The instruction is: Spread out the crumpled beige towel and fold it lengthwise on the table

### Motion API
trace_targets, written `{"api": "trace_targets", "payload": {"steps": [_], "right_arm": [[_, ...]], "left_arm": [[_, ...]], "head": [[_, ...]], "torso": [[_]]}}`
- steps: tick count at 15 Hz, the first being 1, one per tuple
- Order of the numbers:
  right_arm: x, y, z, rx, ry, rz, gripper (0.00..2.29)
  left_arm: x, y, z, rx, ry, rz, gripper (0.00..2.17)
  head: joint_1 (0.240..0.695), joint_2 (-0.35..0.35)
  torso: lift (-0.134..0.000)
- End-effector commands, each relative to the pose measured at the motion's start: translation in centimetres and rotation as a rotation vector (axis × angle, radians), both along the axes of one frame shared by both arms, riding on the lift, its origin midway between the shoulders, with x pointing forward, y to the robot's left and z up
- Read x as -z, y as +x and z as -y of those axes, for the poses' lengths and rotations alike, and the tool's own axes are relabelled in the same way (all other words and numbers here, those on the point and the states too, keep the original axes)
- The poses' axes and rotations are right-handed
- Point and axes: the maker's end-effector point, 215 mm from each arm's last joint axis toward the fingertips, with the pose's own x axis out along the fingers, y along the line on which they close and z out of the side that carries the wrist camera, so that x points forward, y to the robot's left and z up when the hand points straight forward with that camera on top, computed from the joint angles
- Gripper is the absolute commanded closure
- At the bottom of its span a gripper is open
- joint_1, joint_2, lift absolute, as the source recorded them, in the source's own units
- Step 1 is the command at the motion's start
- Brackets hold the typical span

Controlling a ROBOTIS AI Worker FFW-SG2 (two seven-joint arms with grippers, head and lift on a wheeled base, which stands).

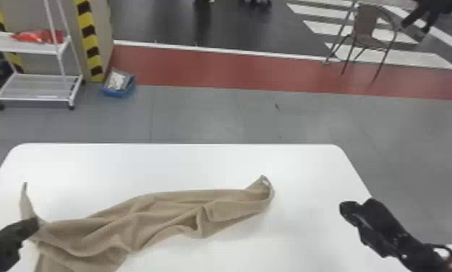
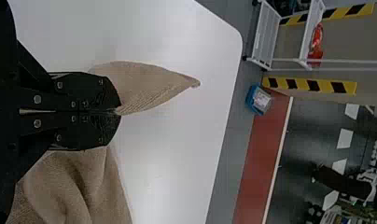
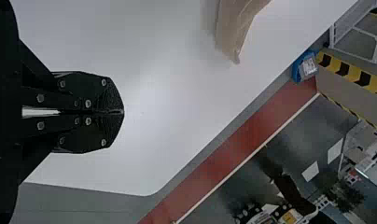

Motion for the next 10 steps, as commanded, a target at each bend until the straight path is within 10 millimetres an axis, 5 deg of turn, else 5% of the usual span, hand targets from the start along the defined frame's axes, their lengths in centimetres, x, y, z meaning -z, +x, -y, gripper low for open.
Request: {"api": "trace_targets", "payload": {"steps": [1, 4, 6, 10], "right_arm": [[-4.1, 1.1, -1.5, -0.020, 0.078, 0.109, 1.11], [-5.6, 1.7, -3.5, -0.049, 0.064, 0.130, 1.01], [-4.2, 2.1, -7.8, -0.136, 0.053, 0.096, 0.53], [-0.1, 2.5, -15.5, -0.310, -0.131, -0.049, 0.45]], "left_arm": [[-2.0, -1.9, -0.2, -0.009, -0.073, 0.055, 1.41], [-2.6, -1.7, 1.3, 0.020, -0.086, 0.066, 1.41], [-2.1, -1.6, 2.8, 0.048, -0.083, 0.054, 1.41], [-1.0, -1.7, 4.2, 0.076, -0.074, 0.030, 1.41]], "head": [[0.695, -0.192], [0.695, -0.172], [0.695, -0.166], [0.695, -0.098]], "torso": [[0.000], [0.000], [0.000], [0.000]]}}
